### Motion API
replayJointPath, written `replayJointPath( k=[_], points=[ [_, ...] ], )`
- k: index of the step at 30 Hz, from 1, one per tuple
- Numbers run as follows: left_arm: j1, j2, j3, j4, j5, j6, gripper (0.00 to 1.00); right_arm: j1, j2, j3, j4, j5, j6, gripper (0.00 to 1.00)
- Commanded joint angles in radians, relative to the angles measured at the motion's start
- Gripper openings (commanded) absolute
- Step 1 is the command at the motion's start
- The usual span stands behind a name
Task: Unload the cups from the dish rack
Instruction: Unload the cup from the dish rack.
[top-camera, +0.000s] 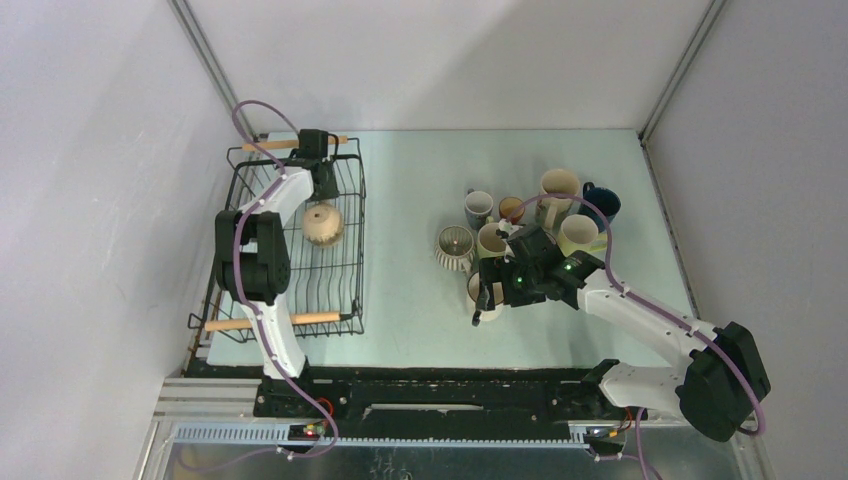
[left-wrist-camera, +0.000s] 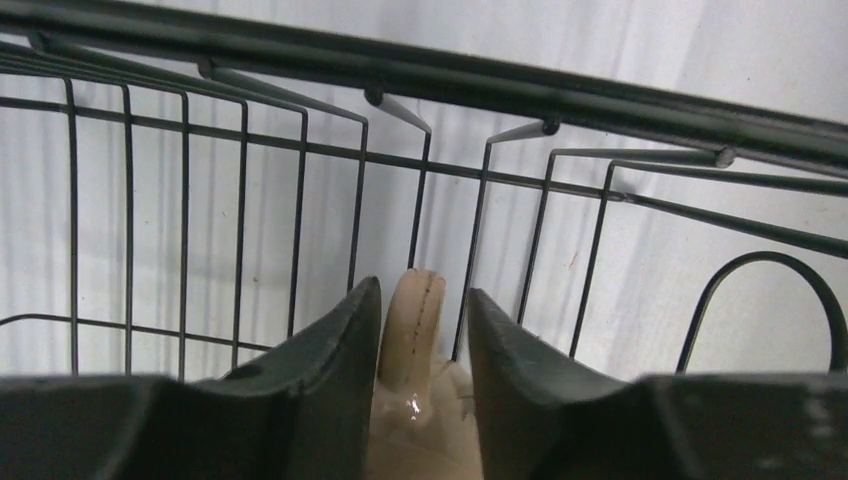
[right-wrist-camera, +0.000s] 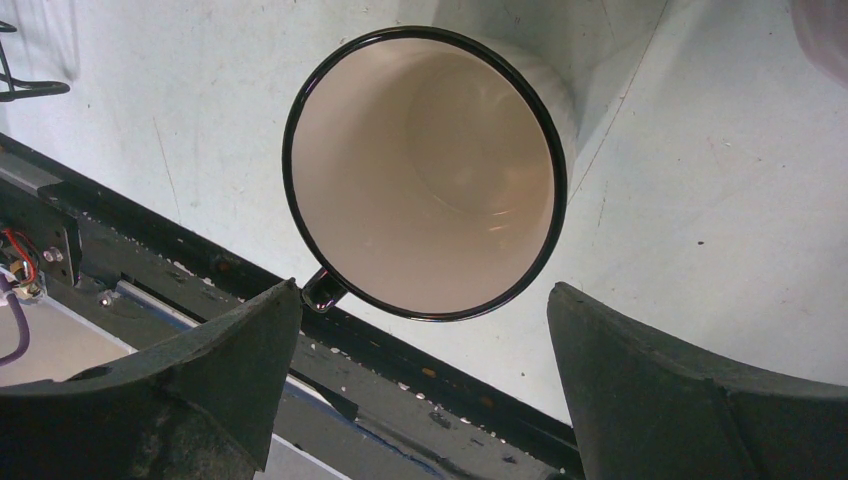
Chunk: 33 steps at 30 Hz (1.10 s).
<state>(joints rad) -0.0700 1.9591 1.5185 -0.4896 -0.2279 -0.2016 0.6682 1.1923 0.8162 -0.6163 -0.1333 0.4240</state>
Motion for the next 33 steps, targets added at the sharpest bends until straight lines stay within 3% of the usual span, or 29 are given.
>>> replayJointPath(
  k=[1,5,8,15,33],
  points=[
    [0.003,0.002,-0.004,-0.062,-0.003,-0.033,0.48,0.004,-0.008,0.015,0.024,0.003,-0.019,1.00],
    [0.003,0.018,-0.007,-0.061,0.001,-0.036,0.52,0.004,-0.008,0.016,0.023,0.004,-0.020,1.00],
    [0.004,0.020,-0.012,-0.057,-0.001,-0.036,0.46,0.004,-0.010,0.015,0.022,0.006,-0.019,1.00],
    [0.004,-0.002,-0.011,-0.064,-0.004,-0.029,0.02,0.004,-0.013,0.015,0.024,0.004,-0.019,1.00],
    [0.003,-0.230,-0.052,-0.088,0.012,-0.044,0.00,0.039,-0.037,0.054,0.038,0.024,0.009,1.00]
  ],
)
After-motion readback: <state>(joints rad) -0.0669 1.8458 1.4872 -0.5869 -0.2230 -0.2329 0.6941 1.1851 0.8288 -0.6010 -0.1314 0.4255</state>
